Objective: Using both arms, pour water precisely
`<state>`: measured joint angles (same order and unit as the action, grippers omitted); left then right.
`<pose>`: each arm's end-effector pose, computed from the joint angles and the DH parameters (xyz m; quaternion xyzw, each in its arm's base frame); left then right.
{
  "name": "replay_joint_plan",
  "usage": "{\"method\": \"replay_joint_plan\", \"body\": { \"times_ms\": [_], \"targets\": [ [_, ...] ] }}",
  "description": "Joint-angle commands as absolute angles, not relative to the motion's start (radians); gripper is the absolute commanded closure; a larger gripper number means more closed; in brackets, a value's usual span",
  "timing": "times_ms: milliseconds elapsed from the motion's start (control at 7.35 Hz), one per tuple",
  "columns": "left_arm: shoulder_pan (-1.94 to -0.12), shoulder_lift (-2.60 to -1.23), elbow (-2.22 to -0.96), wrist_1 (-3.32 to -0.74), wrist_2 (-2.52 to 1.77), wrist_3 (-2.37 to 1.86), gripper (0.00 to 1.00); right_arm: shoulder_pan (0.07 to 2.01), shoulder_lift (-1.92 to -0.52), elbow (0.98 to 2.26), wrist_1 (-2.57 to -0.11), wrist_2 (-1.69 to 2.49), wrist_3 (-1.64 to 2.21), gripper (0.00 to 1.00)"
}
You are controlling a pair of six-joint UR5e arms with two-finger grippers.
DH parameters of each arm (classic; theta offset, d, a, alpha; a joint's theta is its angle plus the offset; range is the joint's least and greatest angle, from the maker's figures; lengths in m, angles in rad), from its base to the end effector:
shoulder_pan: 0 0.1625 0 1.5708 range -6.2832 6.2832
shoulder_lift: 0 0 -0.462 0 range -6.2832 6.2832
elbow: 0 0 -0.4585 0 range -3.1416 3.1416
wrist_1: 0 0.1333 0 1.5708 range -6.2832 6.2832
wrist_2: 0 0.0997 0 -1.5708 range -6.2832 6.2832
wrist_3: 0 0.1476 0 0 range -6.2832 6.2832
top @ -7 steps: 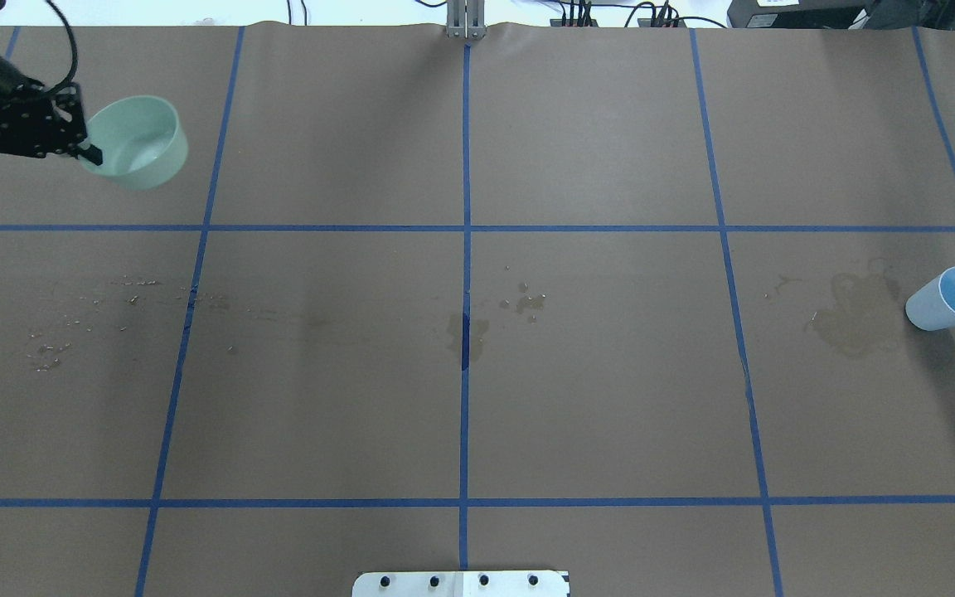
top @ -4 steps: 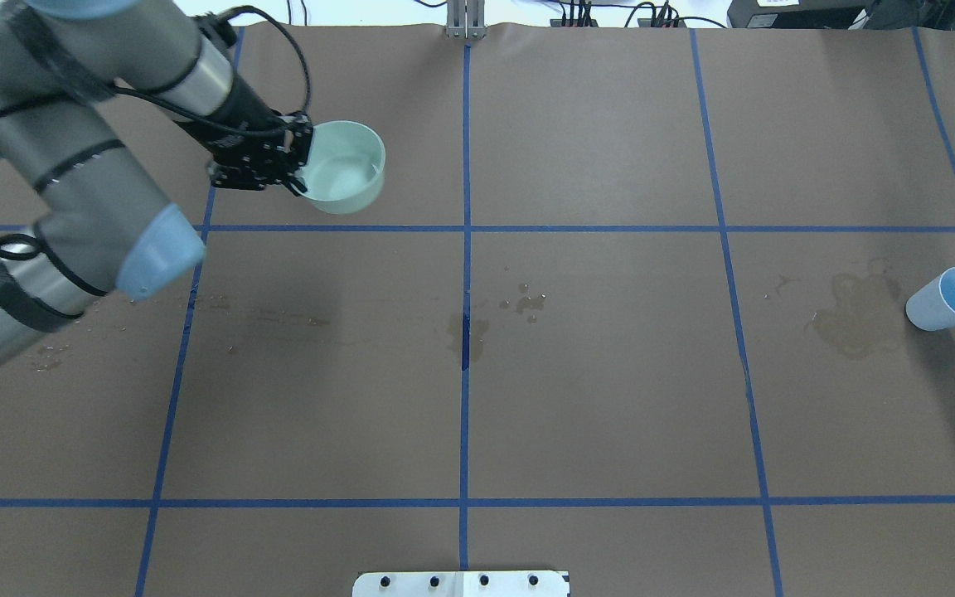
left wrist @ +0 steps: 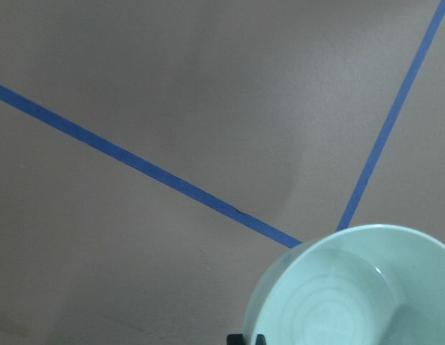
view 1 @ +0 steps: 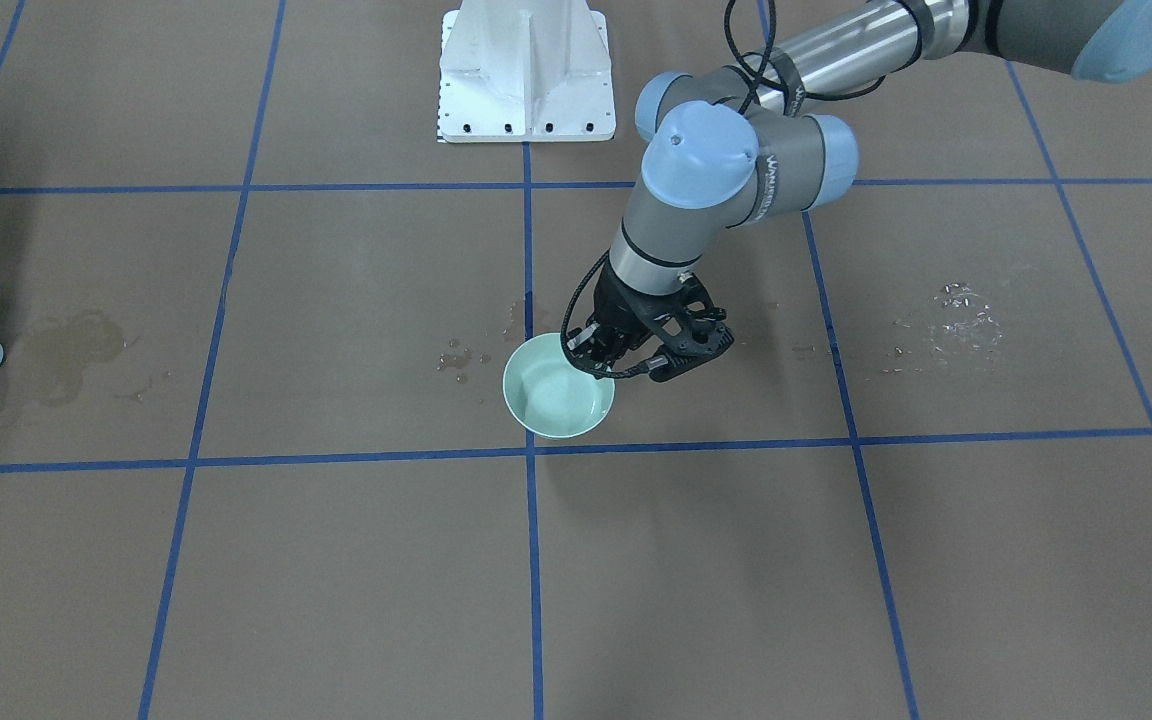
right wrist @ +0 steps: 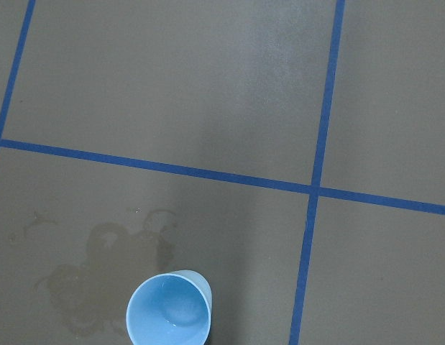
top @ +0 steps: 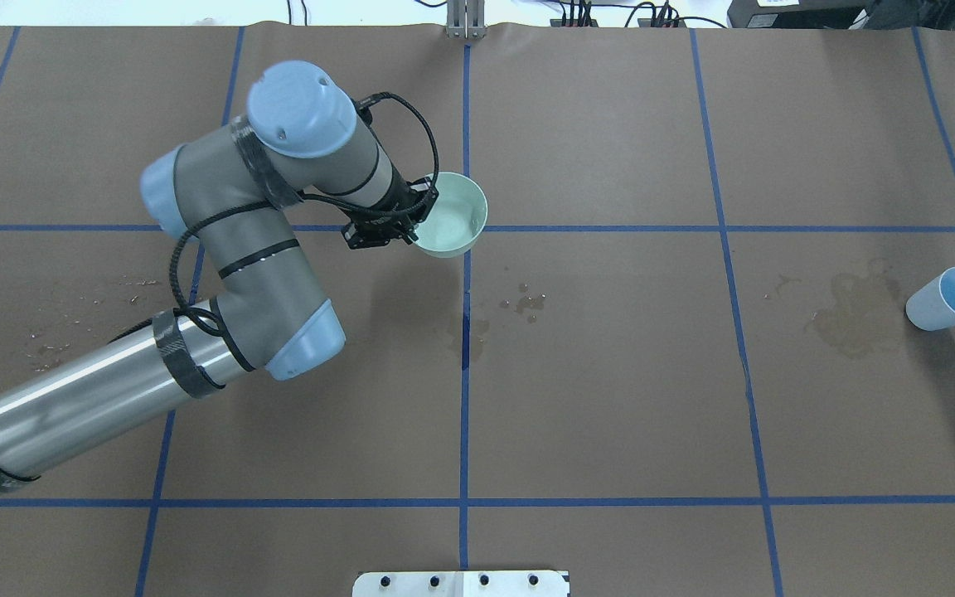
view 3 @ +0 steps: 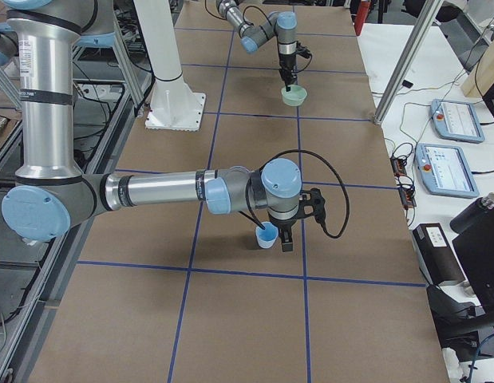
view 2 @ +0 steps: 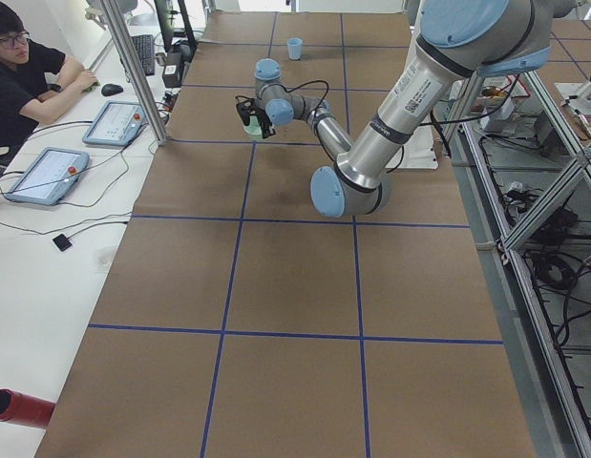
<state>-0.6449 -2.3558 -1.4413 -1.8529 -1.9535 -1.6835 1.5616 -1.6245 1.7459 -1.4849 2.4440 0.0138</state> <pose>0.6398 -0.5791 0.2105 -0.0470 0.4726 -0.2440 0.8455 0.0151 -0.5476 0.6406 0.0889 -0.4216 -0.0417 0.9014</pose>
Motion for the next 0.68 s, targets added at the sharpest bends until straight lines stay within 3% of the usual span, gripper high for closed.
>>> {"method": "replay_joint_plan", "body": {
  "times_ms": [0, 272, 408, 544],
  "targets": [
    [-0.598, -2.372, -1.381, -1.876, -1.905, -1.694, 1.00, 1.562, -1.624, 1.741, -1.485, 2.444, 0.014, 0.01],
    [-0.585, -2.375, -1.370, -1.873, -1.905, -1.692, 1.00, 1.562, -1.624, 1.738, -1.485, 2.445, 0.012, 0.01],
    [-0.581, -2.376, -1.370, -1.873, -1.905, -1.695, 0.74, 1.562, -1.624, 1.741, -1.485, 2.445, 0.012, 0.01],
    [-0.580, -2.375, -1.370, -1.873, -1.905, -1.687, 0.15, 1.562, -1.620, 1.735, -1.486, 2.445, 0.014, 0.01]
  ]
}}
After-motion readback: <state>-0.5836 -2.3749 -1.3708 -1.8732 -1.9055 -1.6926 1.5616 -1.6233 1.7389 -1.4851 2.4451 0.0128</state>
